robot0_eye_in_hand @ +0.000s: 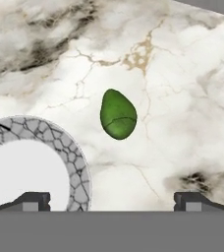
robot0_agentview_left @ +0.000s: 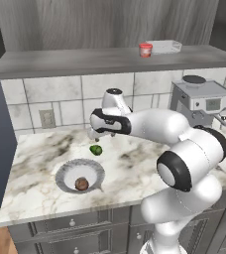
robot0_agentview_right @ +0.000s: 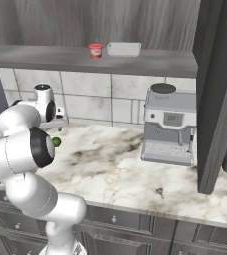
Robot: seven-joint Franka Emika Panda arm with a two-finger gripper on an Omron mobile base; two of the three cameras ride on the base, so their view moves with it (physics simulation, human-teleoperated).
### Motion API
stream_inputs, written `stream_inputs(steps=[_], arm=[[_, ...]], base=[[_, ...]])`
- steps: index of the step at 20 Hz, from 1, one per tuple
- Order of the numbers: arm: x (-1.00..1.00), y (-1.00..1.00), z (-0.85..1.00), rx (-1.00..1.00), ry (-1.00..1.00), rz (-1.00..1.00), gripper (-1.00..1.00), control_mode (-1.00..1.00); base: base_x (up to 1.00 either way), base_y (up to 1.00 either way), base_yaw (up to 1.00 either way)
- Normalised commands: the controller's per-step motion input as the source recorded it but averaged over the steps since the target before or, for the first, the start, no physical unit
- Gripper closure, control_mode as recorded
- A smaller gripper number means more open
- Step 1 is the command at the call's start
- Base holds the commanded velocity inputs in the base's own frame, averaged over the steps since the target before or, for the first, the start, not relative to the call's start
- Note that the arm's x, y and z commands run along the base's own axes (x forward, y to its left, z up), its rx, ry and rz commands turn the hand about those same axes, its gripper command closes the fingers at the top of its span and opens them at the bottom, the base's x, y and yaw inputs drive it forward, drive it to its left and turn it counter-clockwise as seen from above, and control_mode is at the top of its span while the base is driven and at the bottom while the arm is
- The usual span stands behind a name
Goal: Pick the avocado and bread from the counter and place them on the plate. Then pick the jam from the cabinet and place it next to the plate. Lastly close the cabinet door.
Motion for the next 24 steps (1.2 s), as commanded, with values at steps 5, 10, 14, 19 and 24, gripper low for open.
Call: stream_inputs(steps=[5, 10, 14, 19, 24], arm=[[0.0, 0.0, -0.2, 0.0, 0.0, 0.07, -1.0, -1.0], [0.05, 0.0, -0.16, 0.0, 0.01, 0.01, -1.0, -1.0], [0.19, 0.01, -0.18, 0.0, 0.05, 0.0, -1.0, -1.0], [0.19, 0.04, -0.18, 0.0, 0.06, 0.0, -1.0, -1.0], [0.14, 0.16, -0.15, 0.0, 0.05, 0.0, -1.0, -1.0]], base=[[0.0, 0.0, 0.0], [0.0, 0.0, 0.0], [0.0, 0.0, 0.0], [0.0, 0.0, 0.0], [0.0, 0.0, 0.0]])
